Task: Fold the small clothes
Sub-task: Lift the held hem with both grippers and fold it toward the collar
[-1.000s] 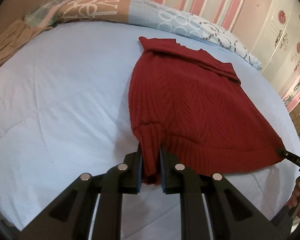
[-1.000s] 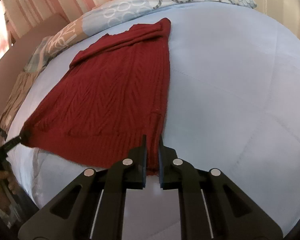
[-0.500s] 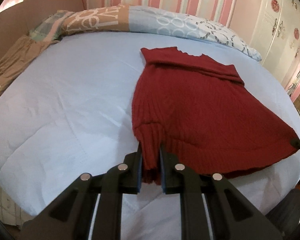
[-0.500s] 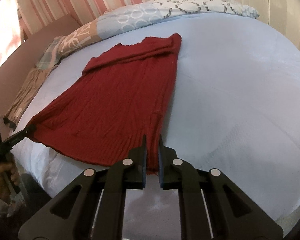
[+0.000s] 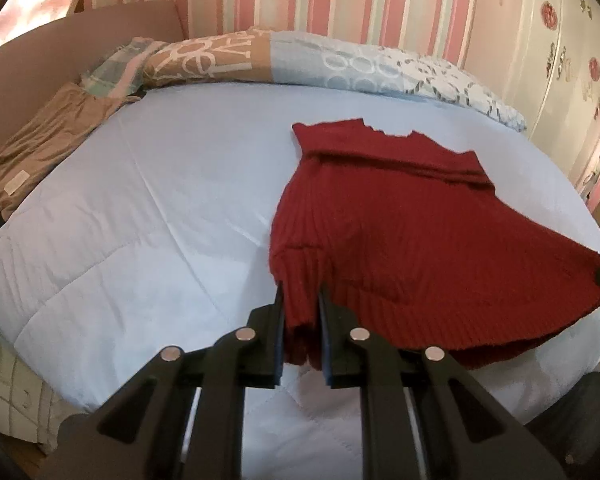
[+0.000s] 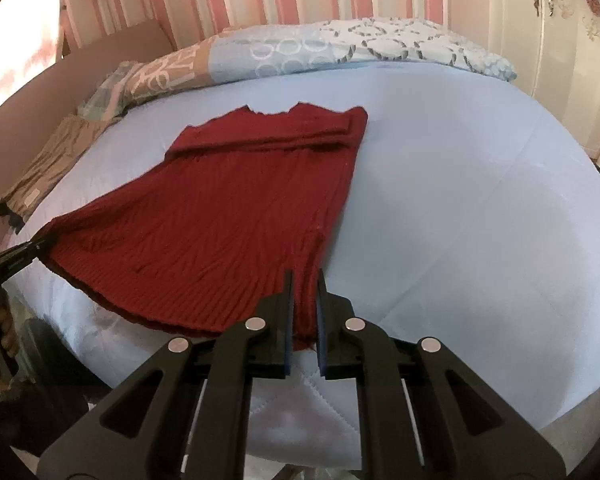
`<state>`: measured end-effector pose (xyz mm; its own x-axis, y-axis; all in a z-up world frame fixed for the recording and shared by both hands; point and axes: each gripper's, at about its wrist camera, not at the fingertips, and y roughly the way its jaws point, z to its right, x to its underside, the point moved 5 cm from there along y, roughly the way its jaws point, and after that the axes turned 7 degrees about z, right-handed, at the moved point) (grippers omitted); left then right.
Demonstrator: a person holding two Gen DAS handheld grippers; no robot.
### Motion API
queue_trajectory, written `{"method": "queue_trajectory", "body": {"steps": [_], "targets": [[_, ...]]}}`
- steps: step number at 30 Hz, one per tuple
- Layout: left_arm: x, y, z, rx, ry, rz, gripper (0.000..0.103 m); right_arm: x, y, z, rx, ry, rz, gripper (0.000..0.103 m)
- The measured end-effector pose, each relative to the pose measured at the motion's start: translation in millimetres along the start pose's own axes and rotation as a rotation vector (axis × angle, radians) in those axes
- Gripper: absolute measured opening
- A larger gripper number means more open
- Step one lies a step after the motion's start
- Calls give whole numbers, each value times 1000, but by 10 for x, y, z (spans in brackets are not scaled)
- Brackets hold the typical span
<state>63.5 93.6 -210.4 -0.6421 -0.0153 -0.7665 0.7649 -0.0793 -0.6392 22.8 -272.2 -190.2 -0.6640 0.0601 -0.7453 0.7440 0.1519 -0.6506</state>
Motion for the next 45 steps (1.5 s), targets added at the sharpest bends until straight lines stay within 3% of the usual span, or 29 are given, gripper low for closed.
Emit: {"method": "queue_trajectory", "body": {"steps": [7,16,24,31,40,45], "targets": [[-286,117,-87,1,-17,28,14,-299,69,75,-6,41,48,9],[-1008,567,-46,-12,-30,84,14,-896,402,173,-23,91,93,9],[-1613,1181,92,-27,-56,98,14,-1468,967,427,-25,170,95,9],[-2061,1833,173,-59,-48,82,14,-1948,1556,586,-10,151,75,10],[-2425,2614,319,-129,41,94,15,-2259,2269,747,63,142,64,10],[-2470,3093,340,-153,45,58,15,-2270,2764,862,80,157,-2,10]]}}
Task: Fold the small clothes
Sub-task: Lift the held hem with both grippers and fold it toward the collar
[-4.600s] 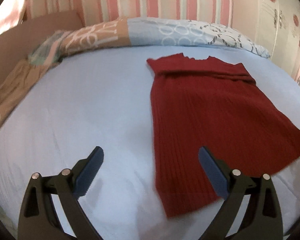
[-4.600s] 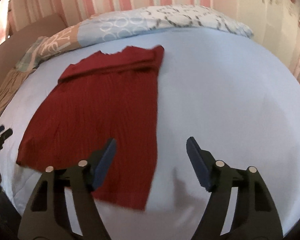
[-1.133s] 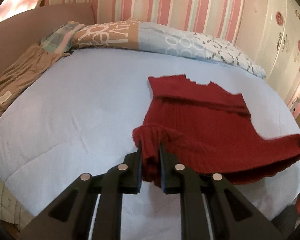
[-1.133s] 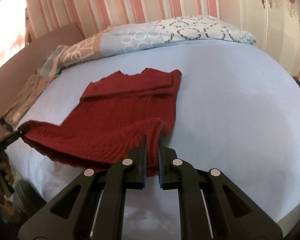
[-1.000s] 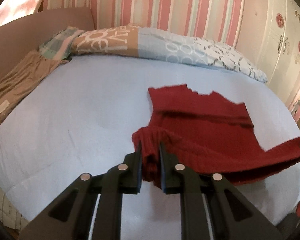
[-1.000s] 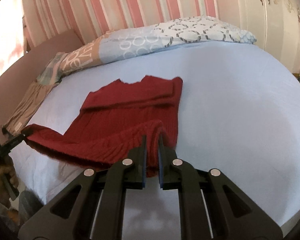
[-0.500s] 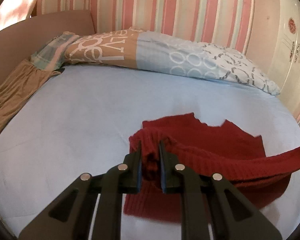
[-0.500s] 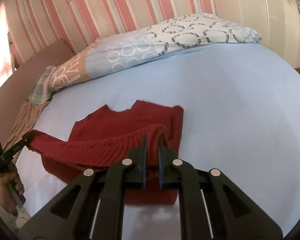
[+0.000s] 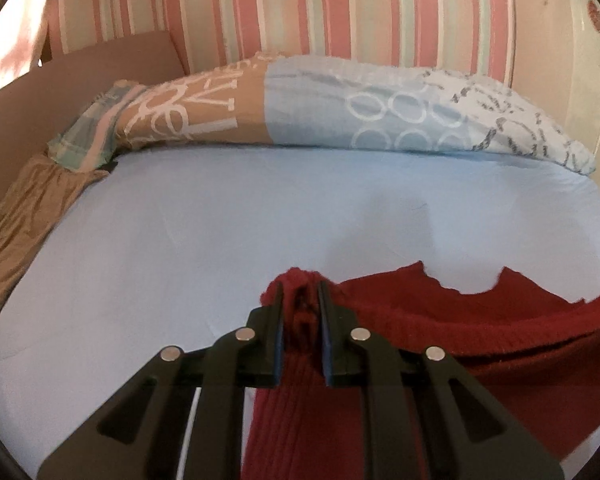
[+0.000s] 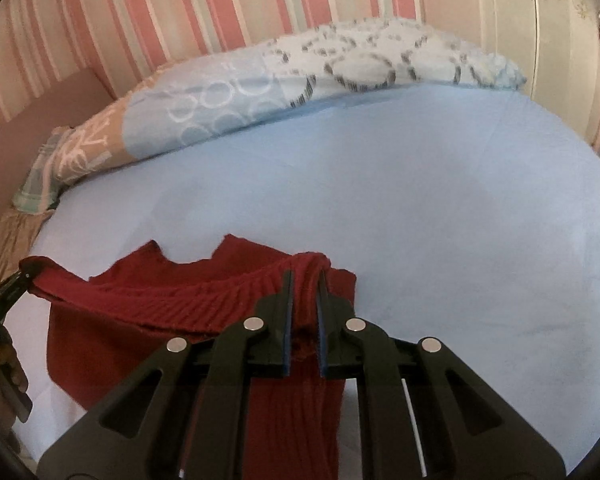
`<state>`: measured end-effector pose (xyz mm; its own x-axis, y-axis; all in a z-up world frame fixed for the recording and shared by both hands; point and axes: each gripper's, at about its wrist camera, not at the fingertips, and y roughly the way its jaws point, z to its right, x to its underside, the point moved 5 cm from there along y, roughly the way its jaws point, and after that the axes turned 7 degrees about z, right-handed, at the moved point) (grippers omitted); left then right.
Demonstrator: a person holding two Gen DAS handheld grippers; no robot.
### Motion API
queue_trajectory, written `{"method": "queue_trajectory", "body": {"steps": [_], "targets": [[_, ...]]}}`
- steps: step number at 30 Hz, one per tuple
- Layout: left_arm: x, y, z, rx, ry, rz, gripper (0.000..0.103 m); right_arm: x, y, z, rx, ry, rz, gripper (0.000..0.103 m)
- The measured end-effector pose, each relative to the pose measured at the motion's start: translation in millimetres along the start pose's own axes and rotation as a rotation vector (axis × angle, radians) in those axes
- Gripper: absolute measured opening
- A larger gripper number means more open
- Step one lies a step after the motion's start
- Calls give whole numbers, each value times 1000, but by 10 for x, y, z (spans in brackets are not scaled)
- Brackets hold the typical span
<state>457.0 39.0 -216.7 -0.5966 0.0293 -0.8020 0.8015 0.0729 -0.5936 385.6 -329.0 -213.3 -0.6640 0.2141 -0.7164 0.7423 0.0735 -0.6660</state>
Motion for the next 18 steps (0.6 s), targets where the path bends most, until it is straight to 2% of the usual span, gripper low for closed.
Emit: {"method": "queue_trajectory", "body": {"steps": [12,18], "targets": [[4,776,120,-50,21,-74,15,-115,760,64,71,-64,-76,12],[-21,1042,211,-88,102,-88,17,-183,1035,69,124,-80,-105,13]]}}
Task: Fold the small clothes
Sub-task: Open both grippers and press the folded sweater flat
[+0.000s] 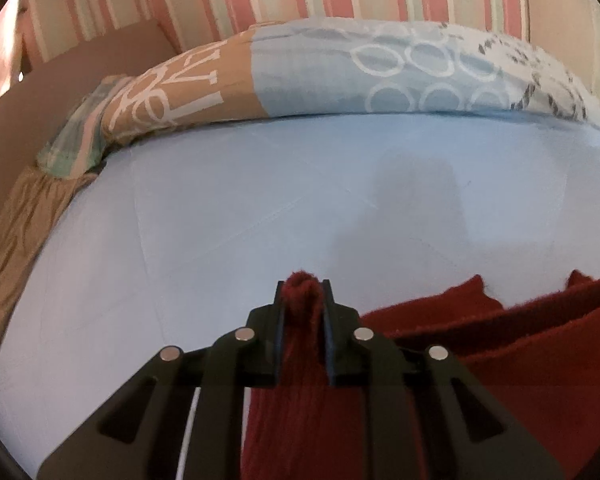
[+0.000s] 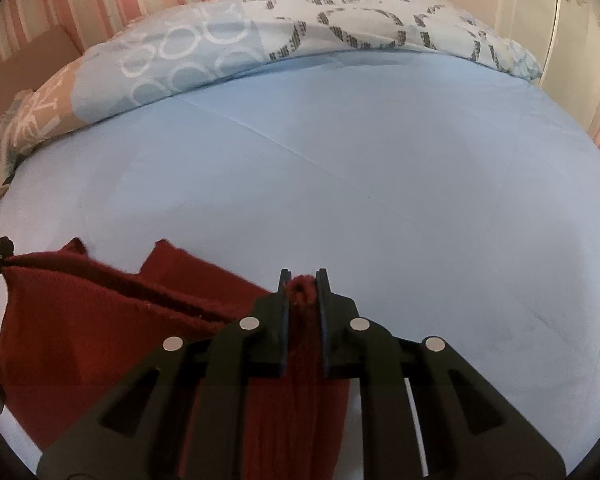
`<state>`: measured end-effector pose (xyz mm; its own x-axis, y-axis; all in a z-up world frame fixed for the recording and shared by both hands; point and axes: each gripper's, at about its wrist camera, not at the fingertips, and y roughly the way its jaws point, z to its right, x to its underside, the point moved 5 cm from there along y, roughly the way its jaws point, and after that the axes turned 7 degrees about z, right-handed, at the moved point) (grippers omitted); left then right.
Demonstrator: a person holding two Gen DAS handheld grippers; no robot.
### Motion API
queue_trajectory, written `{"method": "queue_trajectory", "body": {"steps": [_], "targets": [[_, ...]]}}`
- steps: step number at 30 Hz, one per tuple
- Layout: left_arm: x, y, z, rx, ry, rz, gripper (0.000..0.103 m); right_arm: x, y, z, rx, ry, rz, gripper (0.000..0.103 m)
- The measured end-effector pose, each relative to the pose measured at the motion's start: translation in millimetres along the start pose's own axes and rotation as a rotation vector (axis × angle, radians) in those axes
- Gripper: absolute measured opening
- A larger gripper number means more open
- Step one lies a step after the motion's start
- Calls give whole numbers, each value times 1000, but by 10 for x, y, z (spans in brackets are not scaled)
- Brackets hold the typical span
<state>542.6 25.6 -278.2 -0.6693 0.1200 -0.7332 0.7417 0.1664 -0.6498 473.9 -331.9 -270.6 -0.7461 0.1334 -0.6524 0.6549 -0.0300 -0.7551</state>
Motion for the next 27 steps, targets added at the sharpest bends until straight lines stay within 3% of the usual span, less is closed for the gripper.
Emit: {"method": "queue_trajectory", "body": {"steps": [2,5,6,7,9,14,17,19,24,27], "targets": [[-22,67,-3,-7,8,-8,18,-38,34,9,16,-6,1,13],[-66,116,-66,-49,9,-12,37,-73,69,14,17,-11,-17,20],[-72,120,-96,-54,1,-17,52,-97,32,19,16,-11,-2,33],[-80,108,-138,-55,-8,-16,55,-120,-18,26,19,-14,18,50],[-100,23,-198,-56,-6,4,56,-169,-161,37,7,-14,69,58],[-92,-396,-140,4,29,85,59,-131,-566,-82,-59,-43,161,58],[2,-653,63,90,68,121,61,13,-641,-367,-157,-96,141,59],[91,-760,268,162,105,126,62,109,-613,-562,-173,-161,126,58],[269,-645,655,237,143,50,62,365,-289,-912,-134,-259,10,55],[370,-471,774,223,174,-8,62,478,-64,-979,-82,-304,-74,55]]}}
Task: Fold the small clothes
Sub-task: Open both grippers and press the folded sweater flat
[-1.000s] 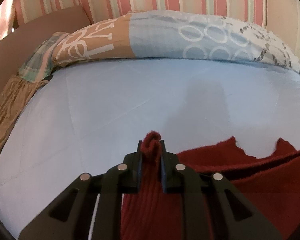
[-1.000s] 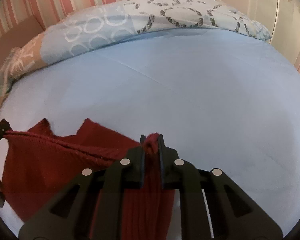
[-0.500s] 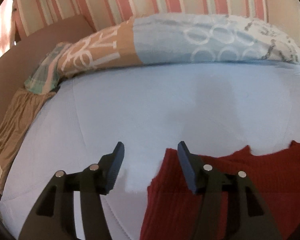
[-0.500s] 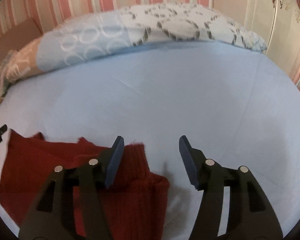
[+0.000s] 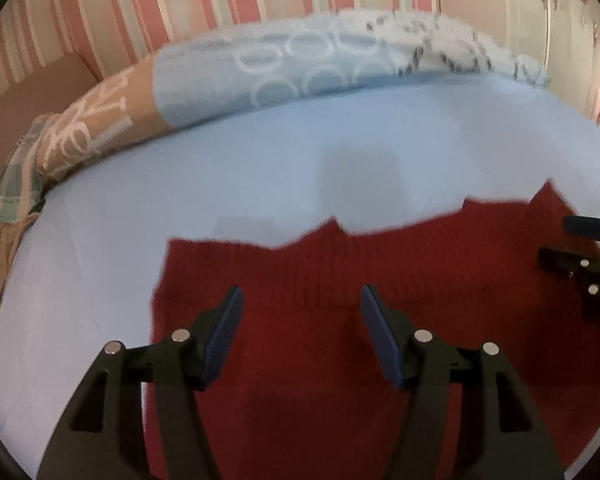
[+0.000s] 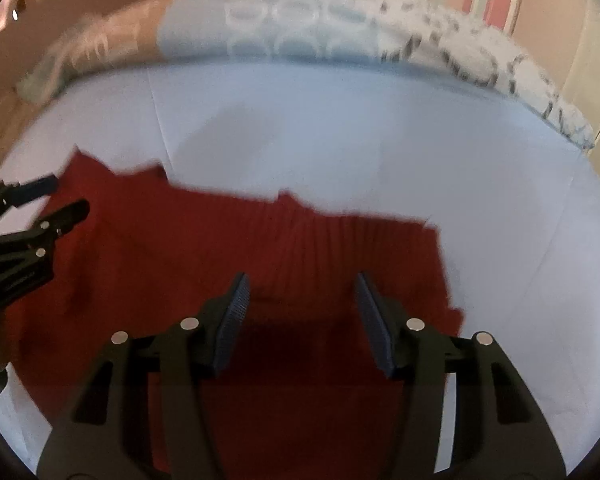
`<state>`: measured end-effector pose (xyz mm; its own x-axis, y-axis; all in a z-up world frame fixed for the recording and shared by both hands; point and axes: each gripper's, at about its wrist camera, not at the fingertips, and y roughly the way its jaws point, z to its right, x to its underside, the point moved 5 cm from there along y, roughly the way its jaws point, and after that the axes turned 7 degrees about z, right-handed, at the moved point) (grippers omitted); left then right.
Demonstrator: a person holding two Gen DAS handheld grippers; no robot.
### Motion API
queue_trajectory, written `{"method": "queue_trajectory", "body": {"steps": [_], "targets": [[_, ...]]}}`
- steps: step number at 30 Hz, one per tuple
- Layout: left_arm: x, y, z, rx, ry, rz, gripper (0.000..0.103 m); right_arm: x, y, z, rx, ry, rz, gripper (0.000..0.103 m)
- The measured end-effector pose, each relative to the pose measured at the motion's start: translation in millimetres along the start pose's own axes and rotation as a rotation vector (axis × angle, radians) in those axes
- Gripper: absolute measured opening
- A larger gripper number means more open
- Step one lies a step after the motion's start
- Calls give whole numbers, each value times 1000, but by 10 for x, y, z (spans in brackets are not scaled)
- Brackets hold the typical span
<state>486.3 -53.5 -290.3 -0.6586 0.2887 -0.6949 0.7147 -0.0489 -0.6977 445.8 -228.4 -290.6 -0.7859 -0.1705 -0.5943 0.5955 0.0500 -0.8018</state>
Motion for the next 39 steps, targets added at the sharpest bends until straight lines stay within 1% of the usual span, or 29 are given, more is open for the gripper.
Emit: {"method": "queue_trajectory", "body": {"steps": [3,5,8,10,11,13,14,15,18,19,20,22,24,26,28,29,31,32,33,34,35,36,37,39], "targets": [[113,227,-13,-38,32,-60,64,8,175,-44,33,-31,-36,56],[109,317,-98,-60,14,-63,64,-49,249,-31,55,-31,-32,58],[83,422,-200,-100,29,-64,65,-155,386,-12,76,-32,-45,58],[50,506,-277,-121,28,-71,65,-213,500,13,79,-28,-63,61],[37,543,-306,-137,30,-74,65,-251,547,32,83,-23,-61,63],[25,634,-335,-162,25,-85,65,-302,594,92,89,-8,-58,70],[16,658,-354,-172,20,-92,65,-344,599,142,82,16,-48,71],[6,690,-383,-178,13,-102,65,-378,588,172,81,31,-39,71],[-1,692,-429,-212,20,-105,65,-488,460,286,112,64,17,60],[0,678,-453,-220,15,-105,65,-503,397,335,94,89,34,60],[-2,645,-489,-219,-7,-103,64,-513,311,379,51,125,48,60],[-13,554,-548,-210,-41,-87,63,-491,162,395,12,130,60,61],[-33,458,-586,-216,-30,-65,63,-409,-26,316,-32,109,78,62],[-28,365,-593,-231,-3,-50,63,-289,-147,230,-24,70,80,63],[-10,290,-607,-235,-6,-45,63,-136,-148,172,-55,71,42,64],[-4,248,-626,-226,-22,-42,63,-99,-99,181,-48,60,24,64],[-15,110,-639,-191,-53,-23,63,44,11,164,34,13,-21,63],[-28,49,-631,-181,-49,-12,63,86,61,209,76,8,-31,64],[-51,-57,-614,-165,-34,6,63,103,74,270,89,34,-31,66],[-62,-123,-596,-161,-25,16,63,93,50,319,104,54,-21,65],[-76,-206,-580,-151,-18,30,63,43,-59,377,146,59,18,63],[-91,-305,-570,-133,-15,47,63,6,-169,412,184,58,52,64],[-100,-390,-567,-125,-13,61,63,-23,-257,439,186,67,71,66],[-96,-557,-564,-103,-23,87,63,-57,-450,456,159,93,96,66]]}}
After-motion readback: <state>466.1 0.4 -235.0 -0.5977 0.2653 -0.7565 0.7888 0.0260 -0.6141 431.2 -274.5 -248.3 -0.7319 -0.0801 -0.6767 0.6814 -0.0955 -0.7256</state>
